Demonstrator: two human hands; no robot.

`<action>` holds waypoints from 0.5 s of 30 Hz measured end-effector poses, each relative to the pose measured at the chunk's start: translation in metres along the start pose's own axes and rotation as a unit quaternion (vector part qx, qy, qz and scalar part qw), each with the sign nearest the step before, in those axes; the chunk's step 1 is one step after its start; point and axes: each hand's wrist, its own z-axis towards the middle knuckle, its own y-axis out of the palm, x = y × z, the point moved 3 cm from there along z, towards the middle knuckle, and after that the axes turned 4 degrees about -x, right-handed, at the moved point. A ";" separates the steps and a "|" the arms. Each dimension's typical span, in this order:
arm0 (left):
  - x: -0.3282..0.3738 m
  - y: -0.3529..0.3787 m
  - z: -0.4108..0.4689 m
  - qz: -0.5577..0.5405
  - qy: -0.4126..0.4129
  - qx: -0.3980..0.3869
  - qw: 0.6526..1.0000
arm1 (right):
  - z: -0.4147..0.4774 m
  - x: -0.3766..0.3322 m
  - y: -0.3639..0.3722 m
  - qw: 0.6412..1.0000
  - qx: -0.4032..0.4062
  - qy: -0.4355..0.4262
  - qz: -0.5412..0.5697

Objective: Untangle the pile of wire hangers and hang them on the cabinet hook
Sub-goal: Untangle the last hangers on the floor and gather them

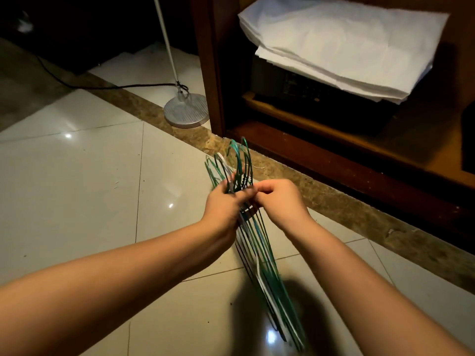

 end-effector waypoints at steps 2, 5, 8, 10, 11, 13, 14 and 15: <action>0.005 0.006 0.004 -0.001 -0.006 0.002 1.000 | 0.007 -0.002 -0.005 0.998 0.029 0.034 0.036; 0.012 0.010 0.011 0.005 0.000 0.011 1.000 | 0.008 -0.010 -0.012 0.998 0.055 0.026 0.033; 0.019 0.015 0.016 -0.004 -0.006 0.022 1.000 | 0.004 -0.021 -0.021 0.996 0.058 -0.012 -0.069; 0.027 0.019 0.020 -0.010 -0.019 0.034 0.999 | 0.002 -0.027 -0.031 0.996 0.040 -0.008 -0.083; 0.034 0.022 0.023 -0.013 -0.020 0.036 0.999 | 0.000 -0.030 -0.036 0.997 0.020 0.011 -0.070; 0.048 0.029 0.029 -0.017 -0.010 0.037 0.999 | -0.009 -0.041 -0.043 0.996 -0.056 0.052 -0.054; 0.055 0.033 0.030 -0.014 -0.001 0.037 0.999 | -0.013 -0.049 -0.046 0.989 -0.095 0.064 -0.093; 0.061 0.039 0.030 -0.008 0.008 0.033 0.999 | -0.017 -0.058 -0.049 0.978 -0.114 0.066 -0.159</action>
